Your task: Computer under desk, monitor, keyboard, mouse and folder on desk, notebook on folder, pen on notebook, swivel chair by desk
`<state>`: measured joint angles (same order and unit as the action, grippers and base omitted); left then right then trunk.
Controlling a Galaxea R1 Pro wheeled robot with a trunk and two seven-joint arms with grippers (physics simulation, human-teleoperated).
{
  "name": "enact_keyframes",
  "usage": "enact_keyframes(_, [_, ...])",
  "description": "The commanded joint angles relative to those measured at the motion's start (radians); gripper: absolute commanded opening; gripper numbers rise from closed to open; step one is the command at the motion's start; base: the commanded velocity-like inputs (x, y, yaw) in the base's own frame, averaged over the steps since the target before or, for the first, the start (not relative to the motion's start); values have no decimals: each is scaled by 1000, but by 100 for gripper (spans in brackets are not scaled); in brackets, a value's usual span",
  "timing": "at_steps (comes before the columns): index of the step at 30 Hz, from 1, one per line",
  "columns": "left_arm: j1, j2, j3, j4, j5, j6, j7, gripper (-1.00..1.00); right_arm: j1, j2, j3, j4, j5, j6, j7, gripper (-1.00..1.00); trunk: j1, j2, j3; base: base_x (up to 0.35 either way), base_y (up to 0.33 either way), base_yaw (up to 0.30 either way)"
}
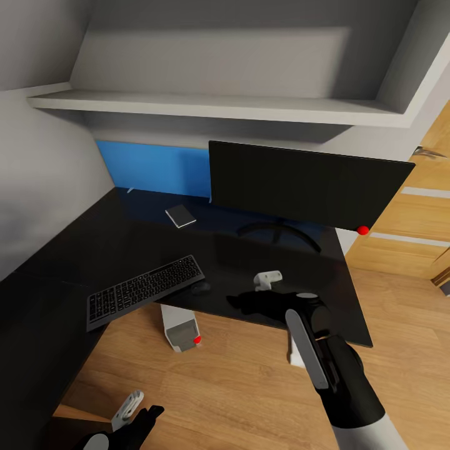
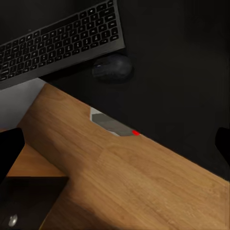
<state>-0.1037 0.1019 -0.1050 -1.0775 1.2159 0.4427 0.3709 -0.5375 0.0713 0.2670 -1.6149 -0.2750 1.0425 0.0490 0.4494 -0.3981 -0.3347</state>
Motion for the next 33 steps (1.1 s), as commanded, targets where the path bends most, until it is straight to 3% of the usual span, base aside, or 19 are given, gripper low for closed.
enact_keyframes(1, [-1, 1, -2, -2, 10, -1, 10, 100, -1, -1, -1, -1, 5, 5, 5, 100, 1, -2, -2, 0, 0, 2])
enact_keyframes(11, [-1, 1, -2, 5, 10, 0, 10, 100, 7, -13, -3, 0, 6, -60, 12, 100, 1, -2, -2, 0, 0, 0])
enact_keyframes(33, [6, 3, -8, 1, 11, 1, 14, 100, 10, -19, -18, 0, 14, -87, 5, 100, 1, -2, -1, 0, 0, 3])
